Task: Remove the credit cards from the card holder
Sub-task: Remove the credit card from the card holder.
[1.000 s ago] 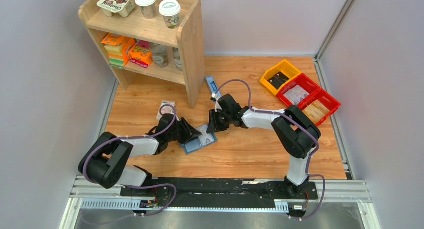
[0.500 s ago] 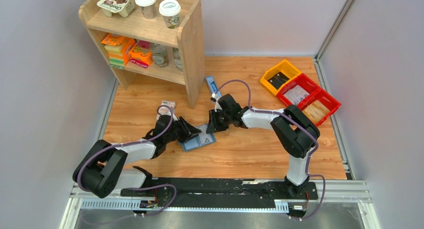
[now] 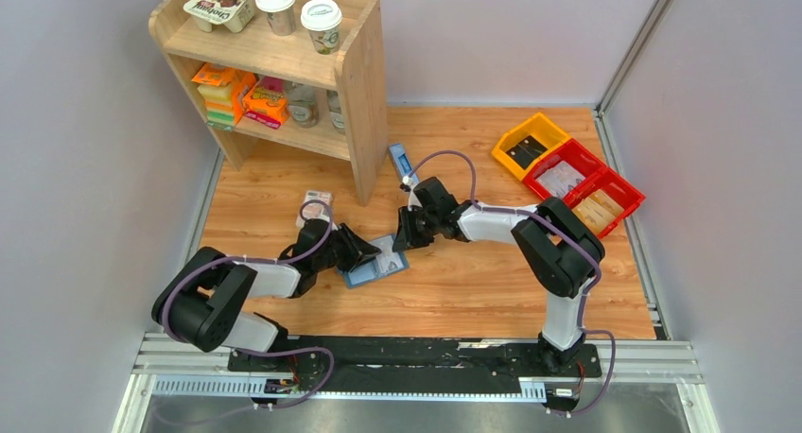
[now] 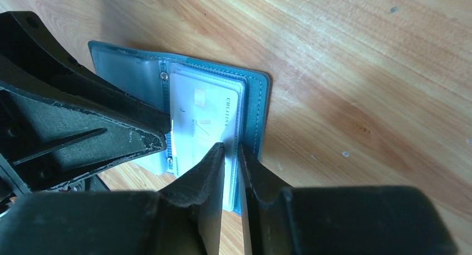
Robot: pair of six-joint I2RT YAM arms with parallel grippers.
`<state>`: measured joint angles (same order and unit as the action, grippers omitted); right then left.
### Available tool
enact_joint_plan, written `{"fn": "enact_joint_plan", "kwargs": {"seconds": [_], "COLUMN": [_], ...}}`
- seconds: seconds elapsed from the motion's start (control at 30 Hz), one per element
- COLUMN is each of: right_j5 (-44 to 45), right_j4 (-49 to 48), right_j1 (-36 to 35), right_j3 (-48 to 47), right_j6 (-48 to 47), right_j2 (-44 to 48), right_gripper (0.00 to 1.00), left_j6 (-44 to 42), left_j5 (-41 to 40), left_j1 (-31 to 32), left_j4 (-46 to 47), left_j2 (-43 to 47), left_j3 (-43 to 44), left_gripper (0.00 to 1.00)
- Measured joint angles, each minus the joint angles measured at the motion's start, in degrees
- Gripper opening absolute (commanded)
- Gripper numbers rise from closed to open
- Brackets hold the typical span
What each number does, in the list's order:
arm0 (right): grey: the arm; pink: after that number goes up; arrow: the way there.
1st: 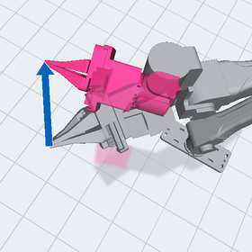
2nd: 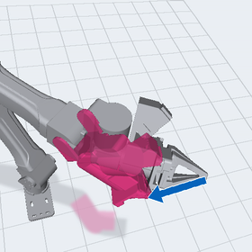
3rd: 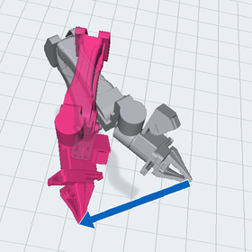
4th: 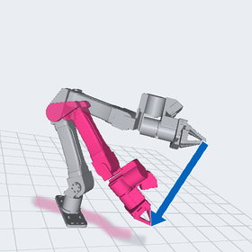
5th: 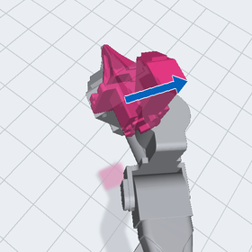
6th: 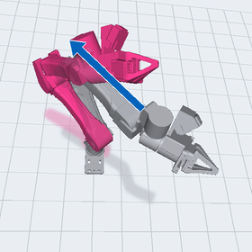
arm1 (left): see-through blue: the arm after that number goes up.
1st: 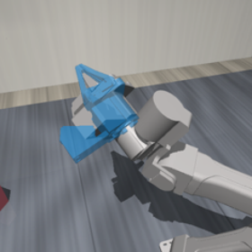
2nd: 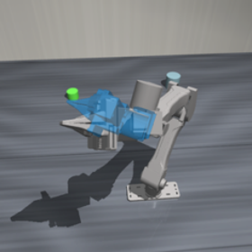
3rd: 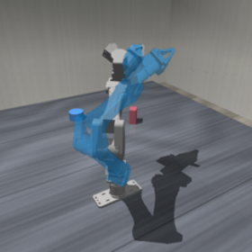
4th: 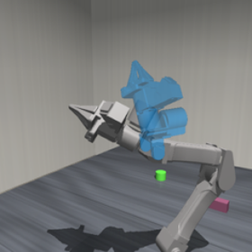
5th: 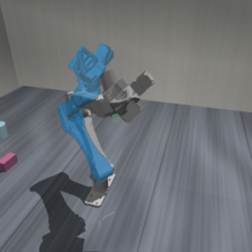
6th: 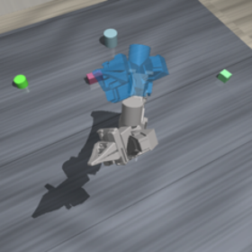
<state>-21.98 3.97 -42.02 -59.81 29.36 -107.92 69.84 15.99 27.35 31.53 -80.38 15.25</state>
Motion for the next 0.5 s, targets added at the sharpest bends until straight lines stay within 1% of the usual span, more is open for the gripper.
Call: {"fn": "enact_joint_plan", "kwargs": {"seconds": [0.1, 0.23, 0.33, 0.43, 0.5], "right_j5": [-0.4, -0.4, -0.2, 0.3, 0.9], "right_j4": [0.0, 0.0, 0.0, 0.2, 0.7], "right_j1": [0.2, 0.2, 0.2, 0.0, -0.3], "right_j3": [0.0, 0.0, 0.0, -0.1, -0.5], "right_j6": [0.2, 0.4, 0.4, 0.3, 0.0], "right_j2": [-0.1, -0.1, -0.1, 0.0, 0.1], "right_gripper": [0.19, 0.22, 0.24, 0.29, 0.32], "left_j6": [0.0, 0.1, 0.2, -1.1, -2.6], "left_j5": [0.0, 0.0, -0.3, -1.1, -2.4], "left_j1": [0.1, 0.2, 0.4, 1.0, 1.4], "left_j4": [0.6, 0.8, -0.3, -5.4, -11.1], "left_j2": [-0.7, -0.9, 0.0, 3.5, 7.0], "left_j3": [0.0, 0.0, 0.3, 1.2, 2.3], "left_gripper": [0.37, 0.48, 0.52, 0.52, 0.51]}}
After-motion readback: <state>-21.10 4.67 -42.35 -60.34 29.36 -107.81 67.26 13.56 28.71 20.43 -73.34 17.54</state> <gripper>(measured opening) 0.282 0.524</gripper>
